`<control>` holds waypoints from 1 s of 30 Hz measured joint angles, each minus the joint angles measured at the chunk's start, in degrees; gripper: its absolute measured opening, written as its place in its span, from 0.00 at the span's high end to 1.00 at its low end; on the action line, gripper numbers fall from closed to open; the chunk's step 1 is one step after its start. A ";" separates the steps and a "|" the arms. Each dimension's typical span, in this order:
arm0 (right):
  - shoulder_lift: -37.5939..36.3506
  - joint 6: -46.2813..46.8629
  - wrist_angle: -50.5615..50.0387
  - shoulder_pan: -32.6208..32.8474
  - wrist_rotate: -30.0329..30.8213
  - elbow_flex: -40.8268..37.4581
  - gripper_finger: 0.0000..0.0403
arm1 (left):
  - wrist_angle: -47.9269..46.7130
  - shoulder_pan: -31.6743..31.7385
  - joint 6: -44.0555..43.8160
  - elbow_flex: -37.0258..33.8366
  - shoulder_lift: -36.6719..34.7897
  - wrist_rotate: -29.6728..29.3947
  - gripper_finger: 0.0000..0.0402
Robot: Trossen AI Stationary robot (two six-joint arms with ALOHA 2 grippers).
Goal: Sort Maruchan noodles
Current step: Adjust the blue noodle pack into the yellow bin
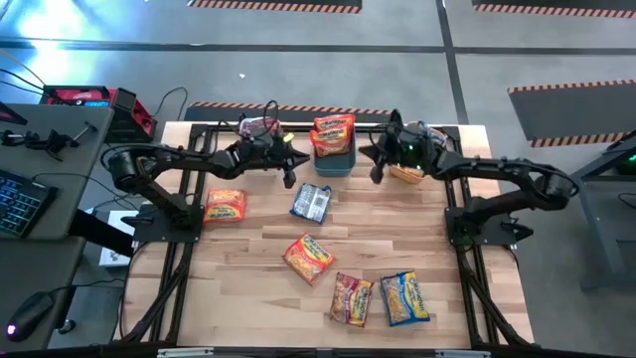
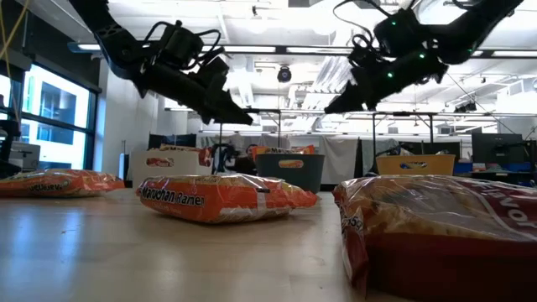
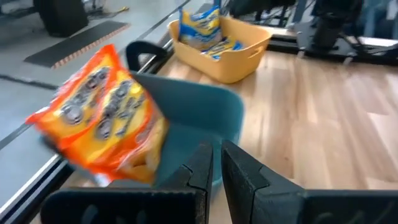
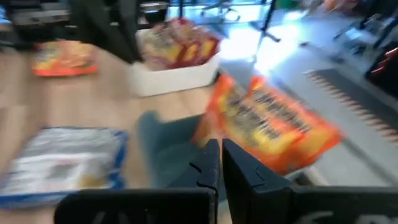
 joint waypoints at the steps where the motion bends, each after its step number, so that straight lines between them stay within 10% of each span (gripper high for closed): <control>1: -0.21 1.63 0.42 0.49 -0.88 -0.75 0.99 | 1.53 -0.66 -0.32 -0.01 0.79 0.02 0.95; 10: 0.37 8.09 -1.04 3.84 -4.24 1.49 1.00 | 23.36 -5.50 -2.83 0.01 11.85 0.18 0.95; 17: -1.19 4.55 -32.38 4.09 7.97 9.43 0.99 | 28.55 -6.31 -4.47 0.01 16.43 0.17 0.95; 30: 10.44 2.05 -62.96 -20.89 4.95 25.33 0.82 | 30.35 -4.10 -2.95 0.01 17.66 0.11 0.95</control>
